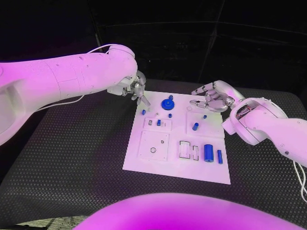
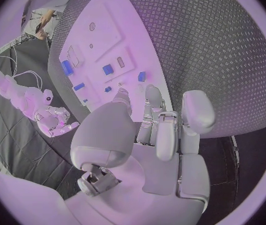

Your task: Assemble the parts on the task board

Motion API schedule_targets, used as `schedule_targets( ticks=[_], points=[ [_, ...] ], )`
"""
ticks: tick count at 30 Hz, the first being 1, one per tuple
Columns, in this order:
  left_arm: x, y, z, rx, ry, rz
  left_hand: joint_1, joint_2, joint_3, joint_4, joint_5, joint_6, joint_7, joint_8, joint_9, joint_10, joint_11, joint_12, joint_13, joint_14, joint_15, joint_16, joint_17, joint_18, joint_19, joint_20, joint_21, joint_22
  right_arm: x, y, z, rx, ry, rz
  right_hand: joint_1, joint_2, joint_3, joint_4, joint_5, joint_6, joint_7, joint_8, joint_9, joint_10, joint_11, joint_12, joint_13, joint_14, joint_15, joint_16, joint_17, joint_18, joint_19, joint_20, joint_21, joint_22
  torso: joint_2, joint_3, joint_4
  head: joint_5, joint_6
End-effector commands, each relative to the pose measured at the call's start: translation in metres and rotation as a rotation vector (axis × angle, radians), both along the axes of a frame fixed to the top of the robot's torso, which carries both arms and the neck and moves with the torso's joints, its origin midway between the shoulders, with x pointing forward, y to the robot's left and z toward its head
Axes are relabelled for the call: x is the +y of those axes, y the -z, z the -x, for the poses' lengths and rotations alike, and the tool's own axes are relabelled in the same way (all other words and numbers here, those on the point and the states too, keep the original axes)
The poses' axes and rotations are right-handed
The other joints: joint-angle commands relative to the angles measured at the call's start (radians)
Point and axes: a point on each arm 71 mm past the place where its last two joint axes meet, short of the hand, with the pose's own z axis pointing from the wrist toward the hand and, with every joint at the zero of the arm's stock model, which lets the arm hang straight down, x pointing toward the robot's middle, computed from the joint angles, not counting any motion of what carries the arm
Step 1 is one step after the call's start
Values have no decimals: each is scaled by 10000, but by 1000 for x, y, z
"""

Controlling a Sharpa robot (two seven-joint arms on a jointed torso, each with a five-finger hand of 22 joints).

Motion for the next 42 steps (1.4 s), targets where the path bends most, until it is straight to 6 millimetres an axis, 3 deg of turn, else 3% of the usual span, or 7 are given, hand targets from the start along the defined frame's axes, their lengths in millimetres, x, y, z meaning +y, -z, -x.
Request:
schedule_targets(
  ticks=[1, 6, 12, 26, 42],
  points=[
    [1, 3, -2, -26, 242, -444, 20, 45, -72, -7, -59, -97, 19, -35, 8, 56, 17, 37, 2, 823, 26, 54, 1727, -137, 81, -13, 65, 16, 1, -2, 0, -119, -14, -103, -80, 15, -35, 19, 27, -69, 1, 47, -5, -36, 3, 52, -3, 952, -3, -22, 2368, 105, -28, -36, -36, 242, 9, -18, 8, -16, -6],
    [0, 7, -4, 13, 264, -526, 95, 67, -75, -20, -65, -117, 26, -38, 15, 60, 23, 49, 14, 822, 33, 55, 1725, -137, 83, -9, 65, 23, 2, -2, 0, -103, -32, -103, -80, 15, -35, 19, 27, -69, 1, 47, -5, -36, 3, 52, -3, 952, -3, -22, 2368, 105, -28, -36, -36, 242, -6, 7, 3, 25, -8],
    [-5, 14, -4, 170, 353, -537, 162, 105, -71, -24, -65, -128, 30, -36, 22, 52, 28, 49, 7, 822, 38, 58, 1731, -139, 86, -5, 75, 35, 3, -2, 0, -96, -54, -112, -91, 19, -39, 22, 53, -70, 2, 48, -5, -44, 4, 46, -11, 951, -2, -23, 2365, 107, -33, -35, -41, 231, 8, -10, 7, 18, -31],
    [-13, 30, -1, 520, 476, -490, 388, 229, -62, -51, -58, -150, 45, -26, 46, 9, 43, 40, -27, 813, 54, 52, 1713, -133, 72, 10, 42, 41, 5, -2, 0, -80, -84, -120, -92, 19, -39, 22, 55, -70, 2, 48, -5, -44, 4, 46, -12, 951, -2, -24, 2365, 108, -34, -35, -42, 230, -1, -5, 8, 25, -48],
    [-18, 35, -2, 538, 488, -438, 842, 385, -42, -149, -48, -174, 60, -10, 88, -43, 58, 37, -53, 804, 70, 48, 1703, -126, 47, 30, 10, 64, 6, -1, -1, -63, -99, -120, -92, 19, -39, 22, 55, -70, 2, 48, -5, -44, 4, 46, -12, 951, -2, -24, 2365, 108, -34, -35, -42, 230, -8, 3, 12, 16, -64]
  ],
)
